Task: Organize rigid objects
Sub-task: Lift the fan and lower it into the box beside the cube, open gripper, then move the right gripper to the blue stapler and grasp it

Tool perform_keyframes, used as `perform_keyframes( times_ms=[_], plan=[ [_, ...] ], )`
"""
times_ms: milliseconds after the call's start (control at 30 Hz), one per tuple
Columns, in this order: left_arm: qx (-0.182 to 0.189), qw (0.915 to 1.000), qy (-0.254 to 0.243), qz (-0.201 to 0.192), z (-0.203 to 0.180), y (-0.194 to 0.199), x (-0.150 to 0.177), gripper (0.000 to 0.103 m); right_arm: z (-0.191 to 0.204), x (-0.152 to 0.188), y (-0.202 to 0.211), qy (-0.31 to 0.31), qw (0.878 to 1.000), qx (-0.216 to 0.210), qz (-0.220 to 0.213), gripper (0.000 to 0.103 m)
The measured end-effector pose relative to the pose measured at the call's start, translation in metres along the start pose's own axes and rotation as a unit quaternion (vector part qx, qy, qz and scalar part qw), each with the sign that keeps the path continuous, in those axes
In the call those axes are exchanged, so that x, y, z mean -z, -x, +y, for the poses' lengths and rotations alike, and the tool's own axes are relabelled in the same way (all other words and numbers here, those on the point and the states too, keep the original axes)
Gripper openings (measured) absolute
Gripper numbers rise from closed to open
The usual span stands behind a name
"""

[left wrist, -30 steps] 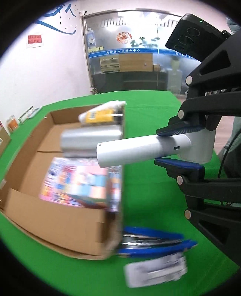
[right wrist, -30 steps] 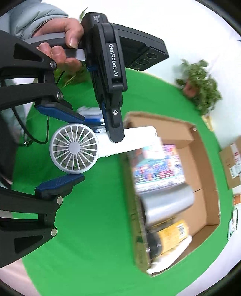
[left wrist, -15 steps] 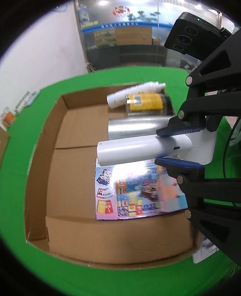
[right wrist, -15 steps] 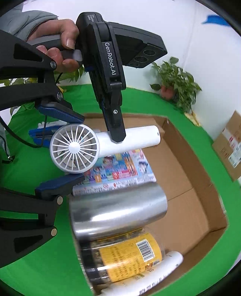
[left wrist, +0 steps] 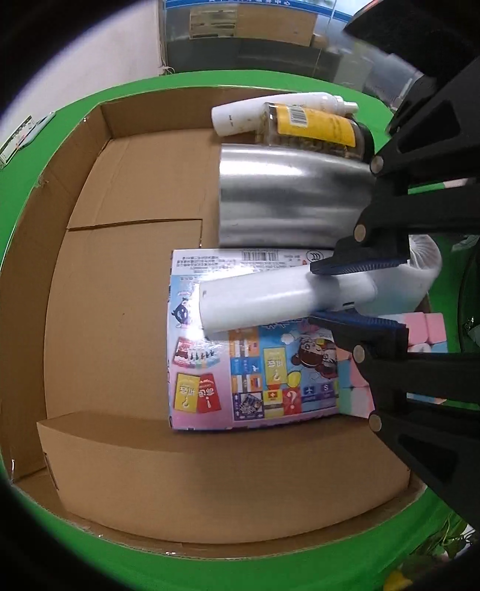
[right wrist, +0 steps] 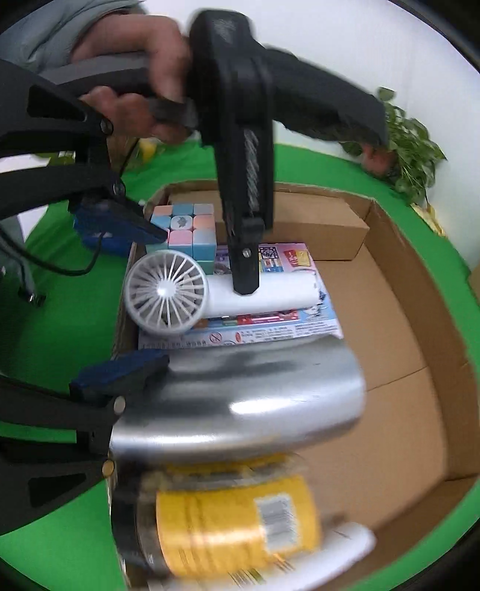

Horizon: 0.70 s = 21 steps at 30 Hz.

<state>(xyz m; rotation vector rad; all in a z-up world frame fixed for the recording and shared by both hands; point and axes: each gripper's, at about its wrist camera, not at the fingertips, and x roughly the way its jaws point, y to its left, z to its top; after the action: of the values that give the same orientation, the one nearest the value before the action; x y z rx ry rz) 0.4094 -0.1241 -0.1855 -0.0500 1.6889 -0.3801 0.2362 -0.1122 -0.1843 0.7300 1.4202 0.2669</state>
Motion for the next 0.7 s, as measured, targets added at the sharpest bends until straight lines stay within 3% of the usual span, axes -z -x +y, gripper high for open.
perform_keyframes(
  times_ms=[100, 167, 233, 300, 467, 500, 533, 567, 600, 633, 667, 700],
  plan=[
    [0.012, 0.9999, 0.001, 0.001, 0.001, -0.002, 0.001, 0.019, 0.019, 0.006, 0.022, 0.055, 0.996, 0.056, -0.044, 0.062],
    [0.02, 0.9998, 0.003, 0.003, 0.002, -0.005, 0.002, 0.019, 0.027, 0.006, 0.025, 0.077, 0.993, 0.063, -0.06, 0.057],
    [0.026, 0.9996, 0.004, 0.007, 0.004, -0.009, 0.005, 0.019, 0.032, 0.007, 0.022, 0.093, 0.992, 0.062, -0.055, 0.037],
    [0.034, 0.9994, 0.008, 0.005, 0.007, -0.008, 0.007, 0.019, 0.034, 0.008, 0.012, 0.091, 0.993, 0.058, -0.036, 0.028],
    [0.048, 0.9985, 0.0, -0.027, 0.021, 0.021, 0.02, 0.019, 0.041, 0.013, 0.013, 0.084, 0.992, 0.081, -0.043, 0.028],
    [0.05, 0.9975, -0.011, -0.049, 0.021, 0.035, 0.025, 0.019, 0.042, 0.014, 0.016, 0.084, 0.991, 0.093, -0.049, 0.036],
    [0.046, 0.9959, -0.026, -0.074, 0.018, 0.049, 0.031, 0.024, 0.043, 0.017, 0.02, 0.085, 0.99, 0.101, -0.052, 0.057],
    [0.044, 0.9921, -0.045, -0.108, 0.016, 0.067, 0.04, 0.029, 0.045, 0.019, 0.025, 0.084, 0.988, 0.113, -0.064, 0.07],
    [0.044, 0.984, -0.068, -0.159, 0.015, 0.092, 0.055, 0.048, 0.046, 0.021, 0.032, 0.083, 0.986, 0.123, -0.079, 0.091],
    [0.04, 0.9793, -0.075, -0.184, 0.016, 0.105, 0.062, 0.075, 0.048, 0.024, 0.04, 0.081, 0.983, 0.132, -0.101, 0.101],
    [0.028, 0.9722, -0.078, -0.219, 0.019, 0.122, 0.075, 0.084, 0.052, 0.027, 0.049, 0.083, 0.979, 0.141, -0.125, 0.103],
    [0.013, 0.9612, -0.073, -0.266, 0.028, 0.141, 0.093, 0.085, 0.057, 0.03, 0.054, 0.087, 0.975, 0.149, -0.139, 0.102]
  ],
)
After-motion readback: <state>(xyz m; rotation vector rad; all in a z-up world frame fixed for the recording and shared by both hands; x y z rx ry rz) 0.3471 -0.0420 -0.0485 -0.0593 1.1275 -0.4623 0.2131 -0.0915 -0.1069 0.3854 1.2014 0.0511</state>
